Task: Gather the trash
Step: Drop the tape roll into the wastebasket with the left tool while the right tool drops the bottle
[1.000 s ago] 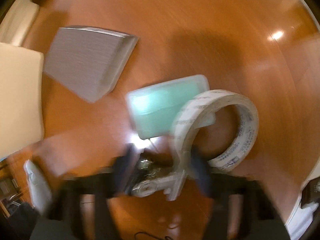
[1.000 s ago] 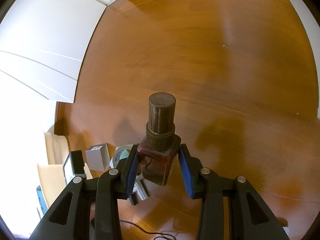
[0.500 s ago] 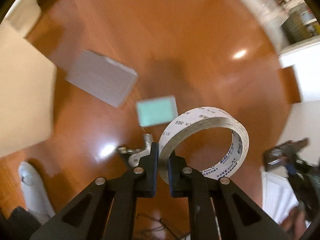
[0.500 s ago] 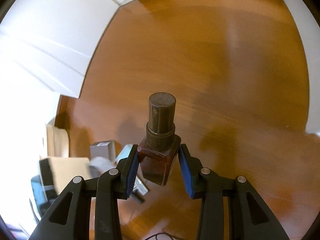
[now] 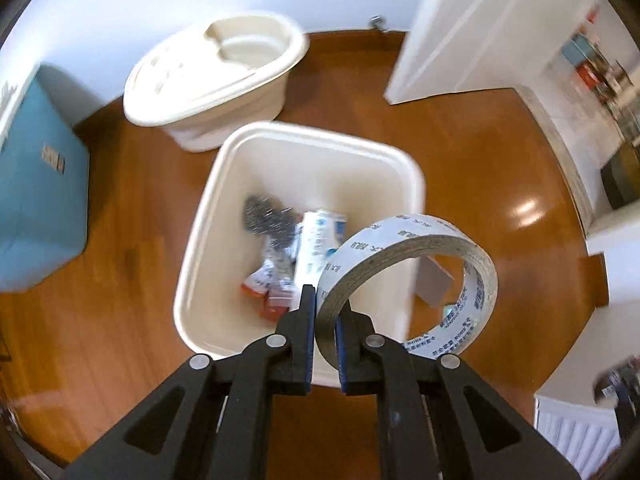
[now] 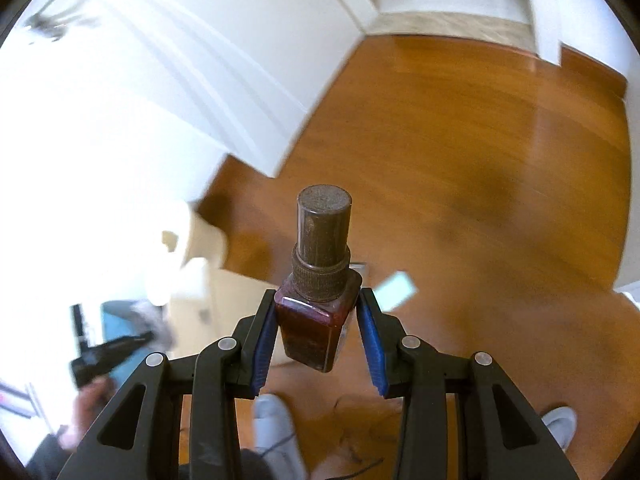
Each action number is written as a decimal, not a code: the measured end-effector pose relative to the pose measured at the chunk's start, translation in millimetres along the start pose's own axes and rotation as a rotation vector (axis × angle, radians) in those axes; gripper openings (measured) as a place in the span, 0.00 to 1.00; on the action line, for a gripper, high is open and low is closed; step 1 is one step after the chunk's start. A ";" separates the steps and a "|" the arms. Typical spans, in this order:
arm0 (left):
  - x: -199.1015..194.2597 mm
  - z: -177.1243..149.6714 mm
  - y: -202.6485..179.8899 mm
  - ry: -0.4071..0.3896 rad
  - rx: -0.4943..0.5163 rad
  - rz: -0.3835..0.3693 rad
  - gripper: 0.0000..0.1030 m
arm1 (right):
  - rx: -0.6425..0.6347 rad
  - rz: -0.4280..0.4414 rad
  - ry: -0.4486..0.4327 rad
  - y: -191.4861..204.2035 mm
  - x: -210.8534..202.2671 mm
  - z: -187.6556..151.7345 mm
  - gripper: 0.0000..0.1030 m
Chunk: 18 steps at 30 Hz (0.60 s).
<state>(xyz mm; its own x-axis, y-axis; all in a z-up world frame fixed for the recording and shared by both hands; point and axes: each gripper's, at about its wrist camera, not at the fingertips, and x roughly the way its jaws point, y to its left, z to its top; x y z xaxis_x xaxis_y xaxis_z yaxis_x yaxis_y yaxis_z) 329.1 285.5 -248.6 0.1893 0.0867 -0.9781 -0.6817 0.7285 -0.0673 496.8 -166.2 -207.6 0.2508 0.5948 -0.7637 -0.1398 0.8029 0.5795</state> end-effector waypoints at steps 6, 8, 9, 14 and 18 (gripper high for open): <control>-0.3 9.4 16.2 -0.003 -0.033 0.010 0.88 | -0.039 0.016 0.016 61.0 -6.4 -35.3 0.40; -15.5 12.2 24.3 0.001 -0.049 -0.028 0.88 | -0.048 0.010 0.029 75.3 0.6 -42.3 0.40; -38.5 10.6 30.2 -0.026 -0.068 -0.060 0.88 | -0.054 0.007 0.033 80.3 4.1 -42.2 0.40; -125.4 -2.9 57.4 -0.160 -0.083 -0.177 0.88 | -0.108 0.027 0.073 138.0 47.9 -47.5 0.40; -153.6 -20.0 86.9 -0.245 -0.141 -0.226 0.88 | -0.158 0.068 0.132 192.6 105.9 -57.9 0.40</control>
<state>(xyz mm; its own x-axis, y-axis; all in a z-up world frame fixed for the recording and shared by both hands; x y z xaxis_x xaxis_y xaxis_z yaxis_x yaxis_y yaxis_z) 226.6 321.9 -108.1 0.4984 0.1075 -0.8603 -0.6910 0.6485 -0.3193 441.0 53.7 -193.3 0.1091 0.6393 -0.7612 -0.3030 0.7507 0.5871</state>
